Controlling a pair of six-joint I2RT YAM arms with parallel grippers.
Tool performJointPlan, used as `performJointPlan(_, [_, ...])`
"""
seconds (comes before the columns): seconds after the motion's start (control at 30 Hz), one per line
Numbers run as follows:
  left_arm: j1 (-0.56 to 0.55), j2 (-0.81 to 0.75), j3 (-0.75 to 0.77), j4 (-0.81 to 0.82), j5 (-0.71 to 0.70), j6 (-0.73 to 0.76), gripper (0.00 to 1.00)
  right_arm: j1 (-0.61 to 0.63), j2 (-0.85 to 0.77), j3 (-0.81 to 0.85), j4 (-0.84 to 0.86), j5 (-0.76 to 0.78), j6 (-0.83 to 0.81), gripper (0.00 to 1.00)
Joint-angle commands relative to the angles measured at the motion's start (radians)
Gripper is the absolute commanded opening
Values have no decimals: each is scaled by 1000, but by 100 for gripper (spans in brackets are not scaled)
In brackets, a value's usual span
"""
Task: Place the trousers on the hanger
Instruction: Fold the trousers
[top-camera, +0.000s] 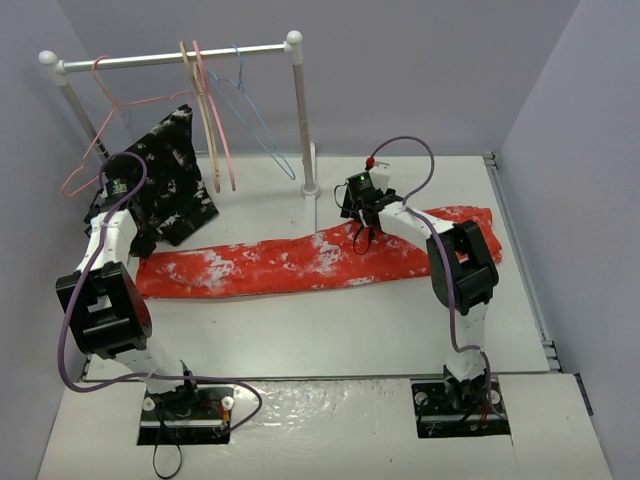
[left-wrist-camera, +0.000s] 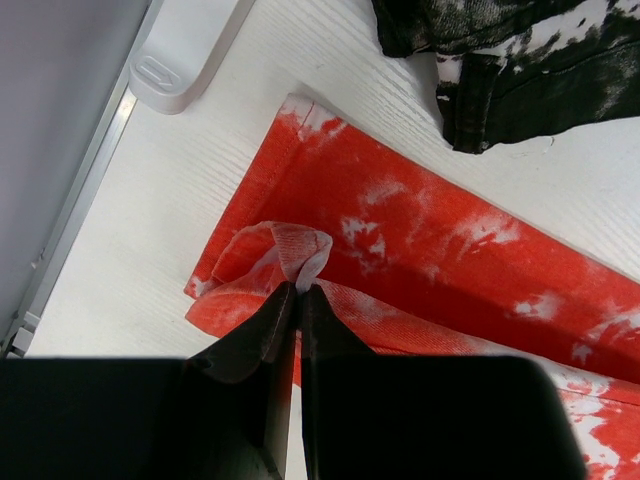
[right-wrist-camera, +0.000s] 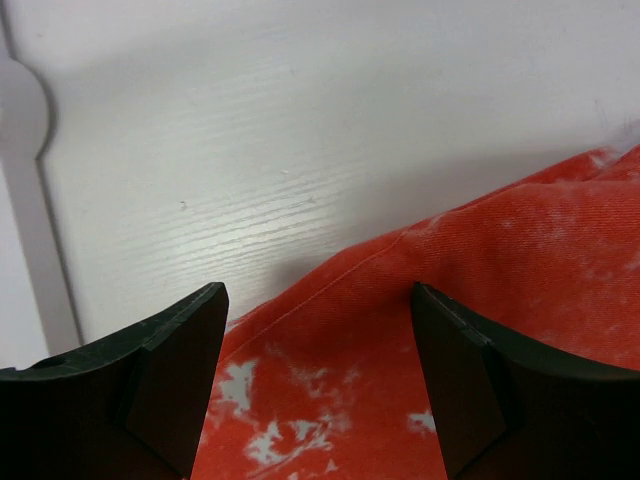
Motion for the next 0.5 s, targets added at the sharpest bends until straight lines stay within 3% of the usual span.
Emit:
performJointPlan(0.0, [14, -16, 39, 39, -60, -1, 0, -6, 32, 78, -58, 96, 55, 71])
performJointPlan(0.2, [14, -14, 36, 41, -55, -5, 0, -25, 72, 90, -89, 109, 75, 62])
performJointPlan(0.47, [14, 0, 22, 41, -75, -4, 0, -47, 70, 87, -99, 119, 70, 5])
